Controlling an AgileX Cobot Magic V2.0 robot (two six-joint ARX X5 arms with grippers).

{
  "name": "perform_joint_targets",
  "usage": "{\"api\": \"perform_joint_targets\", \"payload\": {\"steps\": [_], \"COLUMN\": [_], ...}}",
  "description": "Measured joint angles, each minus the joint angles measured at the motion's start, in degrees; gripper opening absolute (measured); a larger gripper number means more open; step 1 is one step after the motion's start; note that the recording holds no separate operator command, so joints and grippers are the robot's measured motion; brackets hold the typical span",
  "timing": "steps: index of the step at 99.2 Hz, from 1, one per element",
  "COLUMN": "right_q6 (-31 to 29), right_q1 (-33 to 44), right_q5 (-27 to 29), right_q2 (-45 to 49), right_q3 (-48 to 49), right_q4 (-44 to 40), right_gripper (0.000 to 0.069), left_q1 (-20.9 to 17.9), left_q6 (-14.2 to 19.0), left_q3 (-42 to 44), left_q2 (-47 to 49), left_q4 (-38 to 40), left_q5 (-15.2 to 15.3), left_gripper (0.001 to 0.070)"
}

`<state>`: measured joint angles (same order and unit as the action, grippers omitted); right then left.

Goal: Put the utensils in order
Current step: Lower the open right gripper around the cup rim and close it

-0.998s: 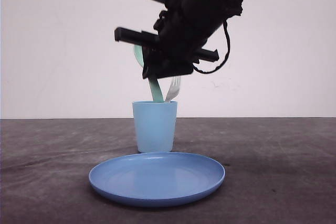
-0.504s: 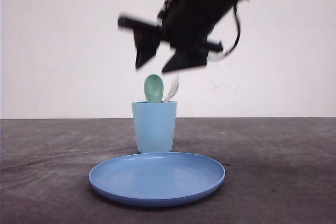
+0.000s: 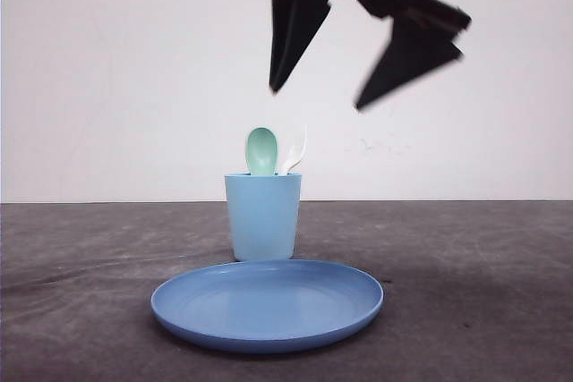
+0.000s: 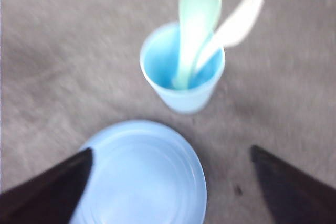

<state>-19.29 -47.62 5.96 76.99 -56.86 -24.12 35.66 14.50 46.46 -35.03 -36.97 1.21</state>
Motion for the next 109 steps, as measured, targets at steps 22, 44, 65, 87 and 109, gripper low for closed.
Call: {"api": "perform_joint_targets", "payload": {"steps": [22,44,65,87,109], "right_q6": [-3.1,-3.7,-4.4,-4.5,-4.1], "right_q1": [0.0,0.1,1.9,2.8,3.9], "right_q5": [-0.5,-1.5,-3.0,-3.0,-3.0], "right_q2": [6.9,12.2,15.3,21.9,26.0], "right_q3": [0.0,0.0,-0.8,-4.7,-9.7], "right_q4": [1.0,8.4,12.9,11.5,11.8], "right_gripper": [0.0681,0.0681,0.0681,0.0681,0.0681], "left_q1": [0.0,0.0,0.0,0.0,0.0], "left_q6": [0.1,0.1,0.1,0.2,0.2], "left_q3": [0.0,0.0,0.0,0.0,0.0], "left_q2": [-0.5,-0.6,-0.6,-0.6,-0.6], "left_q4": [0.0,-0.1,-0.1,-0.1,-0.1], "left_q5": [0.0,0.0,0.0,0.0,0.0], "left_gripper": [0.0239,0.0239,0.0239,0.0239,0.0239]}}
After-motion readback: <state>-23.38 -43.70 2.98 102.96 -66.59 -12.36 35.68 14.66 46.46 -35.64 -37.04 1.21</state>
